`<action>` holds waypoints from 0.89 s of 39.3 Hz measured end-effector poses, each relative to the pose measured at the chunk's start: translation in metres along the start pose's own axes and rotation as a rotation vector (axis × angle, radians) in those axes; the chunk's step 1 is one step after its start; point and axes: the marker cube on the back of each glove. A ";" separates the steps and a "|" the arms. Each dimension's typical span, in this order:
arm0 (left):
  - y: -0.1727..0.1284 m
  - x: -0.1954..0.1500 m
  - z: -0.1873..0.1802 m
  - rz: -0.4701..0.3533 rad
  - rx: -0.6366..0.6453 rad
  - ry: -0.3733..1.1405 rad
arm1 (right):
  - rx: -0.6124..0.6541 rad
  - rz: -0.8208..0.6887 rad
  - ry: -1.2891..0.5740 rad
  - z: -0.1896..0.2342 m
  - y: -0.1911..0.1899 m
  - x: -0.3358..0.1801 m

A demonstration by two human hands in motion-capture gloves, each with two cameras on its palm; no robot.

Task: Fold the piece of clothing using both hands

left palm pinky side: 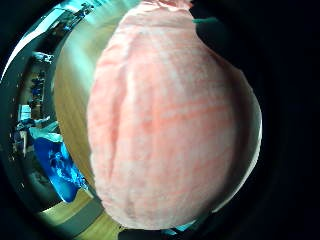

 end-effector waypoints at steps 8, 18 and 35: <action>0.041 -0.037 -0.055 -0.055 0.140 0.068 | -0.051 -0.354 -0.093 0.030 0.049 -0.149; 0.083 -0.084 -0.082 -0.174 0.278 0.187 | -0.171 -0.773 0.101 0.127 0.167 -0.236; 0.105 -0.094 -0.083 -0.237 0.320 0.144 | -0.404 -0.966 0.142 0.190 0.278 -0.221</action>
